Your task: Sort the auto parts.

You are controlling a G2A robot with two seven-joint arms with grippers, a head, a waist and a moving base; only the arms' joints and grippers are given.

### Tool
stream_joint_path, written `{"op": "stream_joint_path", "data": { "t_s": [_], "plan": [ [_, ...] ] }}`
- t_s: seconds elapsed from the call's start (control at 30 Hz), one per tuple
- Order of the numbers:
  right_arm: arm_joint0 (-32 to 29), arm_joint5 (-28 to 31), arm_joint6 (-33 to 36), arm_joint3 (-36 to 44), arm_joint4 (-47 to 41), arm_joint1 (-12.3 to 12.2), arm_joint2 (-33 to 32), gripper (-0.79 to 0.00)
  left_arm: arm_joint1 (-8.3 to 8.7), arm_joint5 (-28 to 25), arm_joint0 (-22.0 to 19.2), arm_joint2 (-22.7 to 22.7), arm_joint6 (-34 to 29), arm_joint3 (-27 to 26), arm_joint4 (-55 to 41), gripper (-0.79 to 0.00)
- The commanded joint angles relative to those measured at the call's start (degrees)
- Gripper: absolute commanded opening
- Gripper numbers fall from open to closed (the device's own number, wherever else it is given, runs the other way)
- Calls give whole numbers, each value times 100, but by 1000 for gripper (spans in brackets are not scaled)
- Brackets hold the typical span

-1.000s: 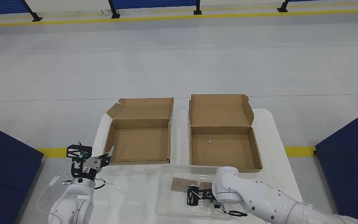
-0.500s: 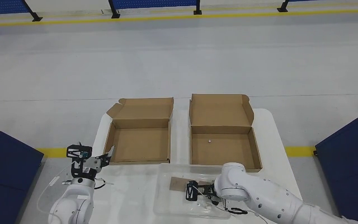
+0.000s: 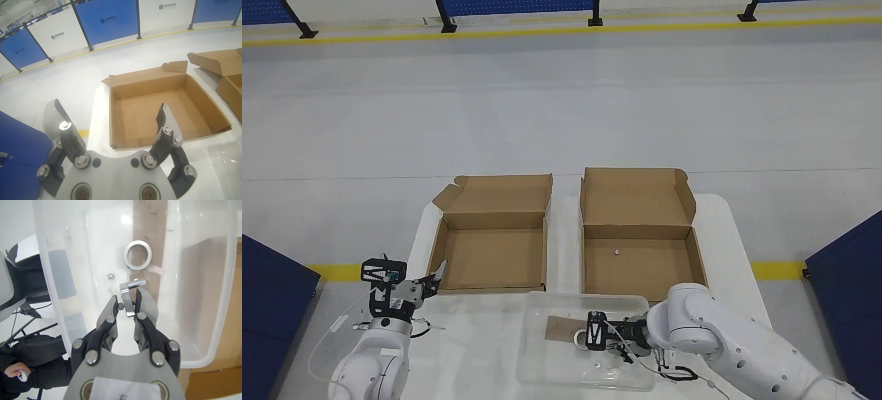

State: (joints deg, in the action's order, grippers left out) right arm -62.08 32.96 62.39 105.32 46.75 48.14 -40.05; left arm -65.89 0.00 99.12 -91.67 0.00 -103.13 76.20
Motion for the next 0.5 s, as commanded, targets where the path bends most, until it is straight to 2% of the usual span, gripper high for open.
{"op": "stream_joint_path", "data": {
  "t_s": [0.0, 0.2, 0.47],
  "plan": [
    [5, -8, 6, -1, 6, 3, 7, -785, 0, 0, 0, 0, 0, 0, 0, 0],
    [-46, -13, -171, -32, -26, 11, 16, -785, 0, 0, 0, 0, 0, 0, 0, 0],
    [-97, 946, -795, -476, -906, -100, -406, -785, 0, 0, 0, 0, 0, 0, 0, 0]
  ]
}}
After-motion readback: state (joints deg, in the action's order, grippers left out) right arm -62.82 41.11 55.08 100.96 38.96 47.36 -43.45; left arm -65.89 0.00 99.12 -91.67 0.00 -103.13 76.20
